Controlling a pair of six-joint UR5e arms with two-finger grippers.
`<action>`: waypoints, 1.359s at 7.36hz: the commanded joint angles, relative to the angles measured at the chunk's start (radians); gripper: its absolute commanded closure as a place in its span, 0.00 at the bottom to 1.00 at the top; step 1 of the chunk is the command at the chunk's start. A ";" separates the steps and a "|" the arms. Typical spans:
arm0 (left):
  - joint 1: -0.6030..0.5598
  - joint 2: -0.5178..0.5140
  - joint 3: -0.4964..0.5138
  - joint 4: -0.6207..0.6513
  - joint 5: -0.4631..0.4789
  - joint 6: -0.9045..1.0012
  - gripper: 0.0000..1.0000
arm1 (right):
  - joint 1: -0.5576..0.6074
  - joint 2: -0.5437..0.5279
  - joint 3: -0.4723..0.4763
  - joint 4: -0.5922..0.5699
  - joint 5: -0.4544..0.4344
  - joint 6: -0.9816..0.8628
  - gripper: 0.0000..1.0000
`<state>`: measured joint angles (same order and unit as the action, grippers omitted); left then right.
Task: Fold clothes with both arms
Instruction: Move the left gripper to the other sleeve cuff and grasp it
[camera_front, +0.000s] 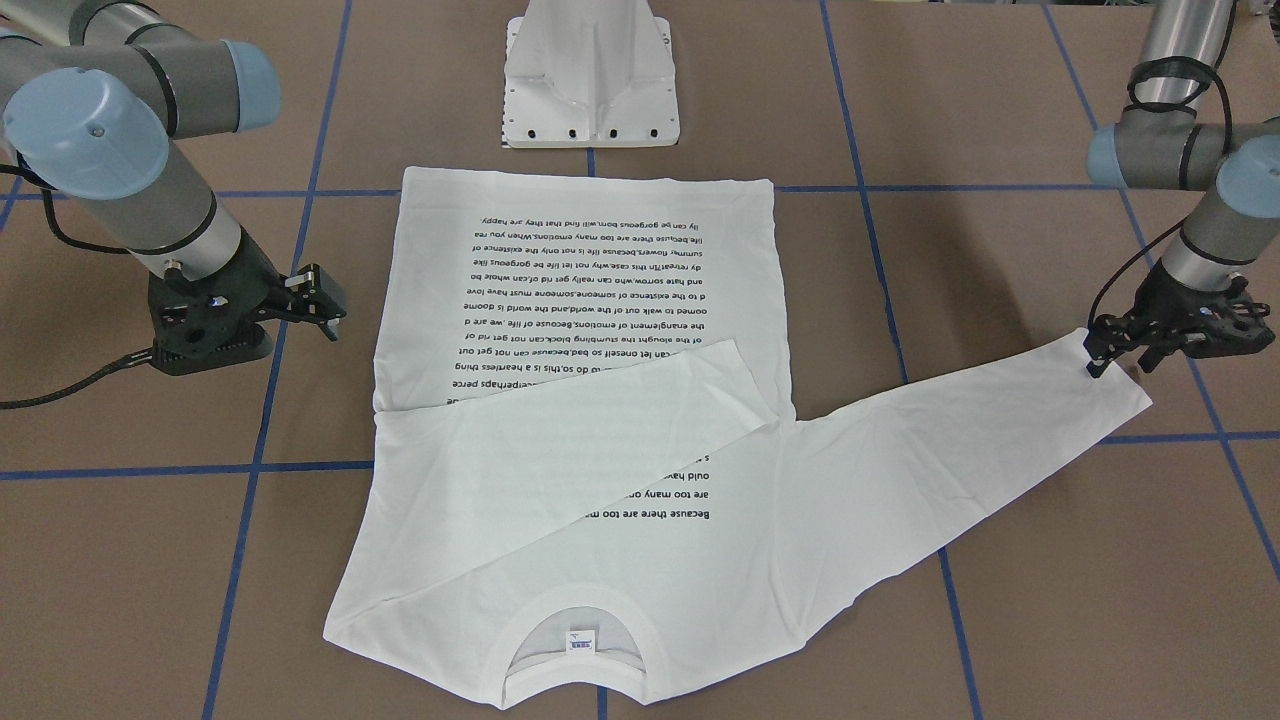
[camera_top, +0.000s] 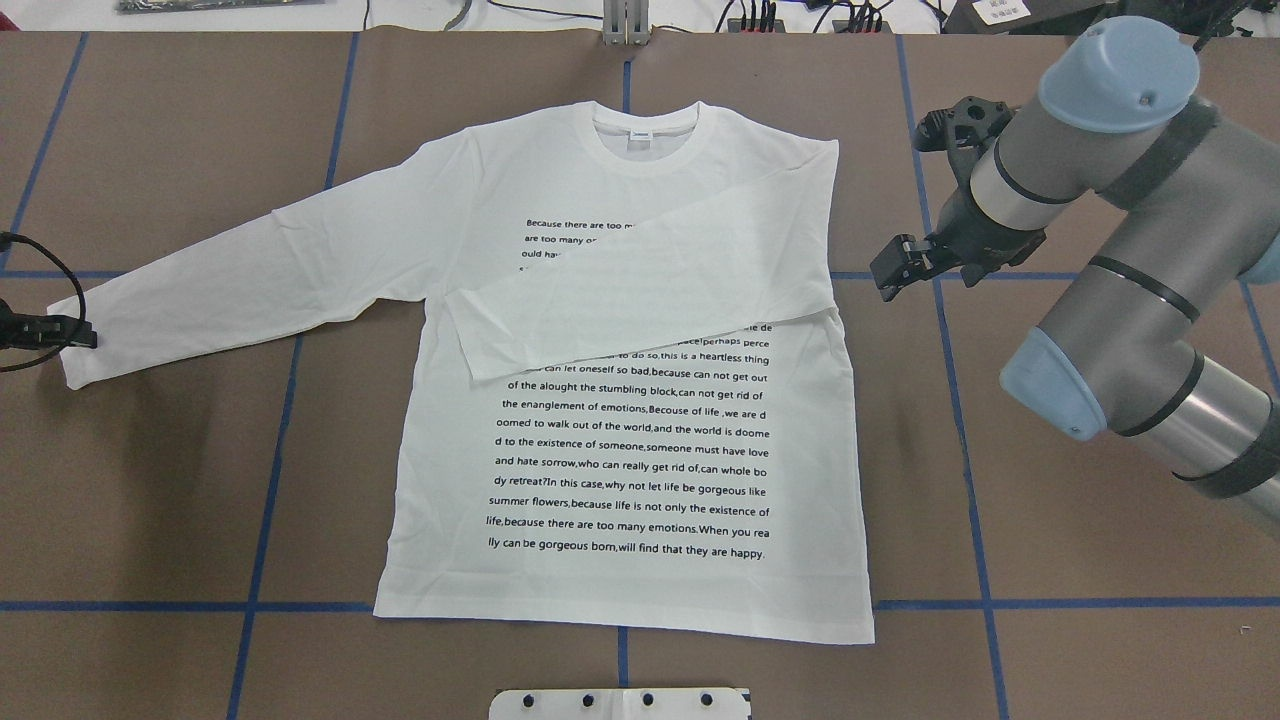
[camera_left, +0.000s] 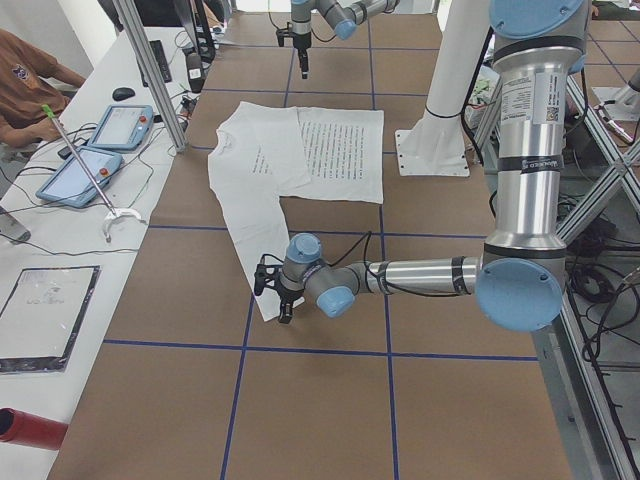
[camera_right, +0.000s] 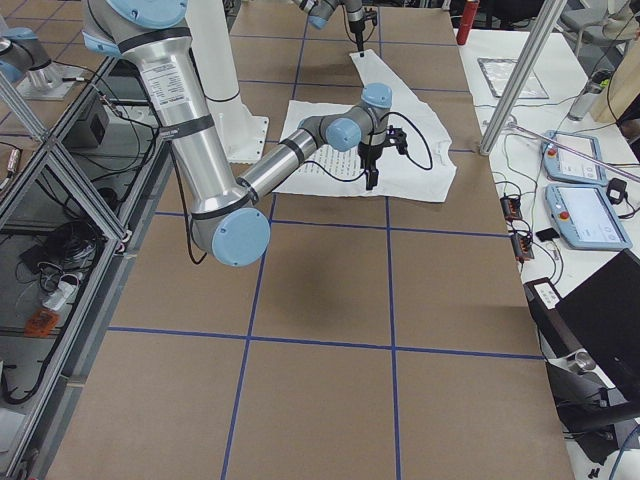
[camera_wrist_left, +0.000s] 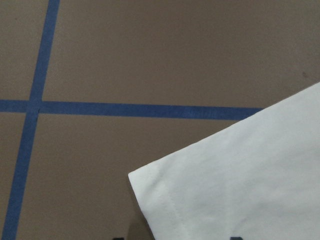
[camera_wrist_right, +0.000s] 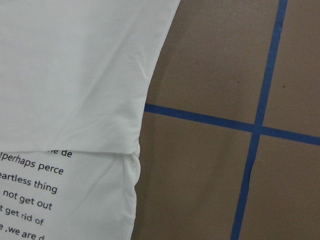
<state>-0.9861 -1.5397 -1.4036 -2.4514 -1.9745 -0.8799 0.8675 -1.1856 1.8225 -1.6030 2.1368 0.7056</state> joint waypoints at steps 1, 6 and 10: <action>0.001 0.000 0.000 0.000 -0.001 -0.002 0.55 | 0.001 0.000 0.003 0.000 0.000 0.000 0.00; 0.000 0.000 -0.032 0.008 -0.007 -0.005 0.90 | 0.002 -0.003 0.001 0.000 0.000 -0.002 0.00; 0.000 -0.004 -0.221 0.185 -0.062 -0.002 1.00 | 0.005 -0.012 0.003 0.000 0.002 -0.003 0.00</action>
<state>-0.9864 -1.5406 -1.5372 -2.3582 -2.0091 -0.8824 0.8718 -1.1927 1.8241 -1.6030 2.1376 0.7028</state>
